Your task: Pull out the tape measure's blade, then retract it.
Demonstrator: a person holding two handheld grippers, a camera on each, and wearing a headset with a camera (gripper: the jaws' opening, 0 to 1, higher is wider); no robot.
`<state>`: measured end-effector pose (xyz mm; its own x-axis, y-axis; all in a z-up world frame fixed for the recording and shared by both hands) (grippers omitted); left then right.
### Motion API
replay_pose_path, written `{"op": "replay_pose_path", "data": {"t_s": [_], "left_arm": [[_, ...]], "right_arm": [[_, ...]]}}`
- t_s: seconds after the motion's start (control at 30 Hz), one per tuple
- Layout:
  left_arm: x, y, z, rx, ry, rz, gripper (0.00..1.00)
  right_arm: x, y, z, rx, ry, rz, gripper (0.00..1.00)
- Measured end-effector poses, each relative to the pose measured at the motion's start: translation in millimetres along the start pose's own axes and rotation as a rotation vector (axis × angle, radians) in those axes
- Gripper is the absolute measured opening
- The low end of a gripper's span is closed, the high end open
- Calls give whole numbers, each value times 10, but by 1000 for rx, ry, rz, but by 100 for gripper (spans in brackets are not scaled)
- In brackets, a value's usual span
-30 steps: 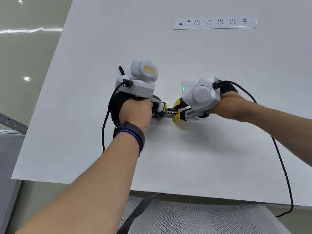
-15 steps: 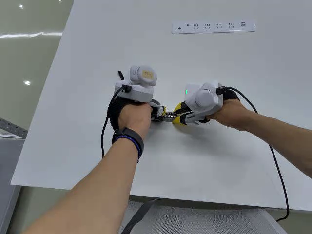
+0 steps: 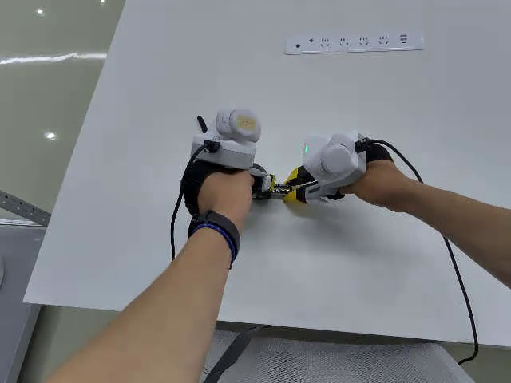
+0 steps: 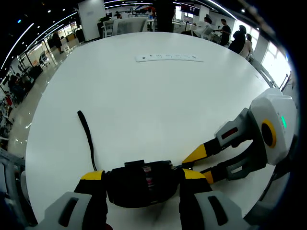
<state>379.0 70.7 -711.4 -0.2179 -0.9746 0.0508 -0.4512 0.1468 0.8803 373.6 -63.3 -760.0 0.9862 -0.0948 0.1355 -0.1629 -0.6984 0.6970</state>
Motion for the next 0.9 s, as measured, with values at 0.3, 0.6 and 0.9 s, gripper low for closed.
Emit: {"op": "replay_pose_path", "data": {"t_s": [0.3, 0.6, 0.9], "left_arm": [[-14, 3, 8, 5, -4, -6, 56], [-5, 13, 14, 3, 5, -14, 56], [4, 23, 6, -1, 9, -9, 56]], "right_arm": [[-1, 26, -5, 10, 26, 0, 13], [-1, 3, -37, 16, 26, 3, 13], [19, -50, -66, 18, 35, -6, 13]]}}
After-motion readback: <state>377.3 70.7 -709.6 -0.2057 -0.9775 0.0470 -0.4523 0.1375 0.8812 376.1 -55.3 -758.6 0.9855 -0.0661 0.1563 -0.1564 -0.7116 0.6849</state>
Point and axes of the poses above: the centre of the closed fingertips' face, and the gripper's own axes: y roughly backward along the fingers, x roughly to its right, z roughly out of its underside, the point moved 9 cm from there along y, roughly backward along the fingers, and after that the axes turned 10 degrees about y, right-handed, at the moved point
